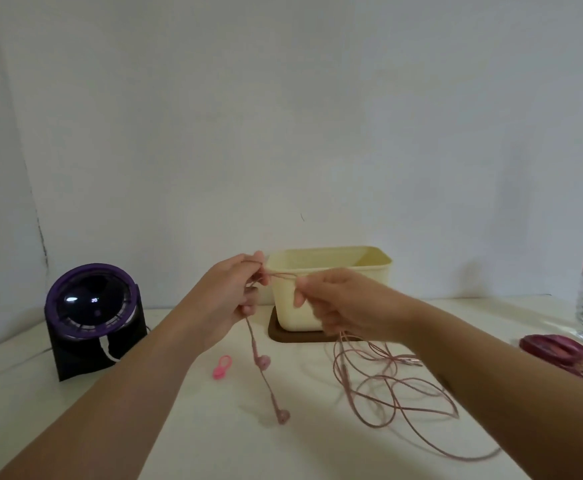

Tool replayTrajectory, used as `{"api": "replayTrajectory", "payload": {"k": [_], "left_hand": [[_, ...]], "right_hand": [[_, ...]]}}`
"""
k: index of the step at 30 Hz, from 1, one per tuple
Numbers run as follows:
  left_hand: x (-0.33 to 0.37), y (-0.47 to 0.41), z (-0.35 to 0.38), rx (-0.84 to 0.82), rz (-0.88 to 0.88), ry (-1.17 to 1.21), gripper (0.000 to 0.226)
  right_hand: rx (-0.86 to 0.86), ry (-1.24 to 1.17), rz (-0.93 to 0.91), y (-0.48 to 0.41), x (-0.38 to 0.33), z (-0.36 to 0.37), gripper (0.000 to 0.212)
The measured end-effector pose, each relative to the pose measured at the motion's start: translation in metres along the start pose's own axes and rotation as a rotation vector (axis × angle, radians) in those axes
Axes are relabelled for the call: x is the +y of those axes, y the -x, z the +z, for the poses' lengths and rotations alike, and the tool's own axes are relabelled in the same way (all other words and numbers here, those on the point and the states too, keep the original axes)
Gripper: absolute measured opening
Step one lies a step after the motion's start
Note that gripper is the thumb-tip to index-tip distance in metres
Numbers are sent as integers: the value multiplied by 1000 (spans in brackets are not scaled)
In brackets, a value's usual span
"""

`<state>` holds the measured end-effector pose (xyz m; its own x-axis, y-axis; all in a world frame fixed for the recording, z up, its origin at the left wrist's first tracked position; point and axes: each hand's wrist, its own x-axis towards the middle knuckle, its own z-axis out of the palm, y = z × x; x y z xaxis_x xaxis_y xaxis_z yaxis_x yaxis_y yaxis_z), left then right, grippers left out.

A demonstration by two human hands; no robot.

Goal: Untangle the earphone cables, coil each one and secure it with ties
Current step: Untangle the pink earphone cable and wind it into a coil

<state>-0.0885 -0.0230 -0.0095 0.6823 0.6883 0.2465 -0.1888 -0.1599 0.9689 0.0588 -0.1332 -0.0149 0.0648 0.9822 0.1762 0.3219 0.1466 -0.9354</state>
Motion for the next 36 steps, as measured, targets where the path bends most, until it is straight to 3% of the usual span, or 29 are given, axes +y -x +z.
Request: {"api": "replayTrajectory", "payload": {"k": [3,6,11,17,20,23,26,29,33,34,36], "left_hand": [[-5,5,-11,-185,-58,51,11],[-10,7,-11,-356,-127,201,33],[-17,2,-22,-194,-109,144,16],[-21,-3,-38,-59,-142,164,19],[-27,-5,-38,-54,-88,-198,21],[-33,-5,-47,-38,4,-659,44],[-40,-4,-55,-26,37,-807,48],[-39,-3,-49,-110,14,-791,11],[-18,6,-13,-221,122,-607,65],[-12,8,-3,-246,159,-515,62],[-2,11,12,-309,237,-402,34]], "right_hand": [[129,-55,-47,1,-8,-16,34],[229,-13,-74,0,-13,-22,33],[461,60,-79,6,-22,-41,33],[617,160,-110,10,-31,-53,32],[672,247,-148,8,-31,-50,32],[716,303,-187,9,-35,-50,31],[681,332,-210,14,-43,-49,30],[519,454,-197,17,-50,-41,29],[269,669,-202,13,-55,-18,29],[227,714,-206,11,-54,-12,30],[187,741,-217,9,-54,-5,34]]}}
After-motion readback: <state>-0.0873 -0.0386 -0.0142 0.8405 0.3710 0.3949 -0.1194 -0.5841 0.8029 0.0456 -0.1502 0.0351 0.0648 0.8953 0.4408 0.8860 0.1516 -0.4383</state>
